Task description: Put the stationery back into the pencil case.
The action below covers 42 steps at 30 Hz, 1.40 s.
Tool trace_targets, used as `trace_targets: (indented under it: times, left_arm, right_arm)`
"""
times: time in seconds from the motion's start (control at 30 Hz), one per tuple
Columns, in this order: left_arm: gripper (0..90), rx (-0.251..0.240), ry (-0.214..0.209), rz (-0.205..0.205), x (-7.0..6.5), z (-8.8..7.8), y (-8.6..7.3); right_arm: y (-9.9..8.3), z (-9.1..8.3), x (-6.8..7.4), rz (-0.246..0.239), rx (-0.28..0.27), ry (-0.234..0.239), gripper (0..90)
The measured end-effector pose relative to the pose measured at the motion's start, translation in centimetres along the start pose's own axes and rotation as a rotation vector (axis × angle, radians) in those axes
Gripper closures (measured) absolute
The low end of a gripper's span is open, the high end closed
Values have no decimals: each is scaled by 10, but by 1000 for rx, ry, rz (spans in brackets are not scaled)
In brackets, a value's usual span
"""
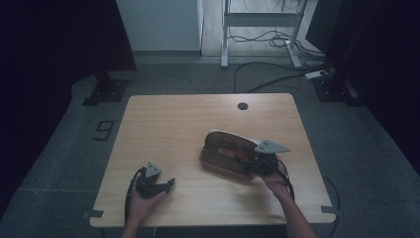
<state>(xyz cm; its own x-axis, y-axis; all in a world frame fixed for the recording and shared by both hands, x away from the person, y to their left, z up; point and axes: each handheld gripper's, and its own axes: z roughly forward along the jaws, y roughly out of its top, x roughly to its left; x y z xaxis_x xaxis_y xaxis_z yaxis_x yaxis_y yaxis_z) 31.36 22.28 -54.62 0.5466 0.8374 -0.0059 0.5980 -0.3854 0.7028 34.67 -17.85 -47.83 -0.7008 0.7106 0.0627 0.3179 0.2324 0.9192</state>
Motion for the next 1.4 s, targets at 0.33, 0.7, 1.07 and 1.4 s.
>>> trace_targets:
  times: [0.33, 0.7, 1.07, 1.4]
  left_arm:
    - [283, 0, 0, 1, 0, 0, 0]
    - [283, 0, 0, 0, 0, 0, 0]
    - [283, 0, -1, 0, 0, 0, 0]
    - [283, 0, -1, 0, 0, 0, 0]
  right_arm:
    - [-26, -20, -6, 48, -6, -29, 413]
    - [-56, -37, -22, 93, 34, -88, 394]
    - [-83, -44, -48, 151, 116, -185, 374]
    - [-86, -47, -56, 171, 118, -218, 373]
